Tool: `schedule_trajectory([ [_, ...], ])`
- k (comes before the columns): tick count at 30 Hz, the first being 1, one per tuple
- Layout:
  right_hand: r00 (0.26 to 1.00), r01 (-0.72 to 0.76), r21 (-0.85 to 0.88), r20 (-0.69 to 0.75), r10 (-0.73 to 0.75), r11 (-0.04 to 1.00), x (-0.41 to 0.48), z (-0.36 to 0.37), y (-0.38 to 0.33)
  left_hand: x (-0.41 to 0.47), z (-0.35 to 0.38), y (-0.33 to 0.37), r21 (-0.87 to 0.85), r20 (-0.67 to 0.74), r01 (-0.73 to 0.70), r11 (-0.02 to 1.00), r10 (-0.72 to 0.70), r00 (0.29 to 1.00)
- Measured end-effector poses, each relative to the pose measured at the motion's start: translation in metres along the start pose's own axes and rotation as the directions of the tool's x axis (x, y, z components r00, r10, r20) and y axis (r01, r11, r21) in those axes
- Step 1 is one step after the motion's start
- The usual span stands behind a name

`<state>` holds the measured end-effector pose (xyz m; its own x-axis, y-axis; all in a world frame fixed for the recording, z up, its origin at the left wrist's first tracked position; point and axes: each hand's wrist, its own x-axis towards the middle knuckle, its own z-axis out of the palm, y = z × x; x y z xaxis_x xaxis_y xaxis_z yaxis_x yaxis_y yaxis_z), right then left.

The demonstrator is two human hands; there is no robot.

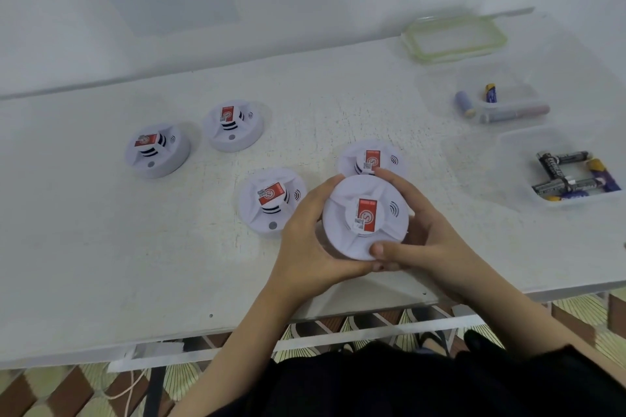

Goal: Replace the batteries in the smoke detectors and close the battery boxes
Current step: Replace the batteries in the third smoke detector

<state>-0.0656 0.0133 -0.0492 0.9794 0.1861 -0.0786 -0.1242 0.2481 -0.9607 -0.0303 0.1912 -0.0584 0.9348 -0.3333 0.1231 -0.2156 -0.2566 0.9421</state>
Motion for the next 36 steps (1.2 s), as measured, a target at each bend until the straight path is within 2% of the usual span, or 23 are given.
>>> schedule_trajectory([
  [14,0.999,0.003,0.006,-0.033,-0.003,1.0,0.0017,-0.0003,0.0034,0.0017,-0.001,-0.0012,0.023,0.013,-0.017,1.0,0.016,1.0],
  [36,1.0,0.02,-0.027,-0.004,-0.02,0.999,0.0039,-0.0038,0.0067,0.0028,-0.0019,-0.0015,0.008,0.007,-0.017,1.0,0.017,1.0],
])
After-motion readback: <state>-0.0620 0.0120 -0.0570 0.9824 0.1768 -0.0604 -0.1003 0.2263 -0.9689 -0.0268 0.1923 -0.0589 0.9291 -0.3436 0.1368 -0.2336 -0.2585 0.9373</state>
